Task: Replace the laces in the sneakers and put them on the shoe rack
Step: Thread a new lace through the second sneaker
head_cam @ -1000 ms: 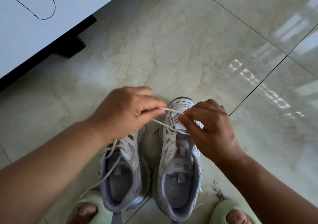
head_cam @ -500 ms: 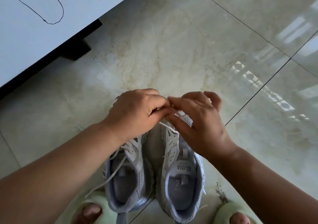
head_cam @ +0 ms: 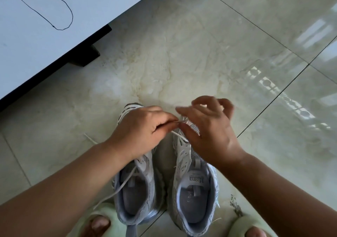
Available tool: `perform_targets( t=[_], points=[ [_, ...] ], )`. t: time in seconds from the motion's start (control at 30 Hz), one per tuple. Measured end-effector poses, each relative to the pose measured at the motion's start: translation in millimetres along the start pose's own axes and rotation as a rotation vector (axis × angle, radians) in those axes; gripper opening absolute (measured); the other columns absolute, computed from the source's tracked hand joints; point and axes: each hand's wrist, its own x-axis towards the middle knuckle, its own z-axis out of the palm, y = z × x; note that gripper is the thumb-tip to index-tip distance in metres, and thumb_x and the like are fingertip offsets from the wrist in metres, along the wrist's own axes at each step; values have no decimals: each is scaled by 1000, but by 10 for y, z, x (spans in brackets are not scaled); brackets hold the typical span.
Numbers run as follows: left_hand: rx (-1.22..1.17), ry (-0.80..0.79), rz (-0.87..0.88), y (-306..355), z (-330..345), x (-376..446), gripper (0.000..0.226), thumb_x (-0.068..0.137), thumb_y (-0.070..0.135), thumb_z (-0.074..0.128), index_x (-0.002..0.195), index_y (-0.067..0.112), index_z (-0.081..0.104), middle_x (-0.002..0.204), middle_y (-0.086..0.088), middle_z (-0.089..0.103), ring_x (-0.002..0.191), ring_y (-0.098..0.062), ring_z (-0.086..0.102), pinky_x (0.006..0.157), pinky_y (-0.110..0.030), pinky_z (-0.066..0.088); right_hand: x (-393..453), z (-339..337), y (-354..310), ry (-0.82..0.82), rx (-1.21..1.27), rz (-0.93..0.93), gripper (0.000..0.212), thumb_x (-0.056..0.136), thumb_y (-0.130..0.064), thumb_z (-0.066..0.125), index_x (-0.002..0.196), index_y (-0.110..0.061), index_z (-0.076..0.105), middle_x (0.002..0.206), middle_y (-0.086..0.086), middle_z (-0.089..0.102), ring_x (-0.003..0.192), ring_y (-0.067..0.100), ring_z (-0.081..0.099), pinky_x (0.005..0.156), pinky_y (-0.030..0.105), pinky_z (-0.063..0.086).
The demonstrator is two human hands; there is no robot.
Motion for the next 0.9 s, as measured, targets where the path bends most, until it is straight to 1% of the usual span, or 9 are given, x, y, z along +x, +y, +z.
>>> perform_targets(
  t=[0.1, 0.17, 0.27, 0.37, 0.47, 0.6, 0.7, 0.8, 0.9],
  points=[
    [-41, -43, 19, 24, 20, -24, 36, 87, 40, 46, 105, 20, 70, 77, 17, 58, 68, -1, 58, 62, -16, 46, -22, 38, 12, 5, 8, 12, 6, 74, -24, 65, 72, -20, 69, 67, -8, 66, 86, 19, 60, 87, 37, 22],
    [-92, -46, -8, -10, -35, -89, 32, 88, 37, 43, 108, 26, 65, 76, 19, 61, 67, 0, 59, 61, -10, 44, -39, 29, 116, 9, -25, 73, 9, 74, -23, 64, 67, -20, 67, 65, -8, 63, 84, 20, 59, 87, 36, 21],
    [-133, -55, -37, -63, -88, -166, 21, 85, 34, 45, 100, 33, 60, 69, 21, 59, 65, 0, 59, 59, -14, 46, -19, 25, 202, 0, -88, 179, 7, 72, -23, 63, 69, -19, 68, 71, -4, 63, 83, 27, 57, 84, 34, 20],
    [-138, -143, -48, -79, -93, -194, 34, 79, 24, 50, 109, 33, 64, 93, 17, 68, 82, 2, 63, 74, -17, 50, -32, 32, 164, -17, -93, 217, 18, 69, -28, 64, 85, -18, 66, 85, 0, 58, 86, 26, 52, 81, 32, 20],
    [-92, -190, -57, -121, -114, -176, 48, 80, 12, 45, 124, 23, 60, 110, 11, 68, 84, 4, 62, 74, -9, 48, -54, 37, 53, -94, -32, 152, 20, 73, -37, 57, 78, -20, 64, 81, -2, 55, 84, 22, 48, 75, 30, 19],
    [-21, -54, -46, -141, -149, -105, 31, 89, 28, 51, 116, 22, 65, 85, 12, 67, 74, -4, 63, 65, -20, 51, -74, 89, -23, -343, 48, 46, 20, 69, -43, 56, 67, -28, 69, 76, -7, 54, 88, 24, 46, 72, 34, 18],
    [57, -32, 13, -116, -85, -24, 21, 85, 10, 65, 105, 14, 70, 87, 4, 59, 80, -10, 54, 72, -18, 42, -119, 30, -8, -451, 187, -47, 19, 68, -41, 56, 63, -28, 68, 74, -11, 52, 86, 19, 45, 76, 37, 24],
    [109, -140, 81, -77, 77, -16, 28, 77, 3, 69, 102, 15, 72, 91, 2, 65, 87, -14, 59, 91, -34, 44, -156, -56, 40, -462, 325, -48, 28, 74, -43, 50, 52, -26, 53, 63, -17, 46, 77, 9, 43, 77, 40, 28],
    [208, -201, 157, -62, 208, -58, 38, 66, 9, 62, 101, 22, 73, 77, 5, 67, 73, -17, 65, 91, -44, 44, -205, -84, 106, -362, 270, 3, 31, 78, -38, 47, 51, -27, 39, 49, -17, 39, 66, 3, 43, 74, 36, 31]
  ],
)
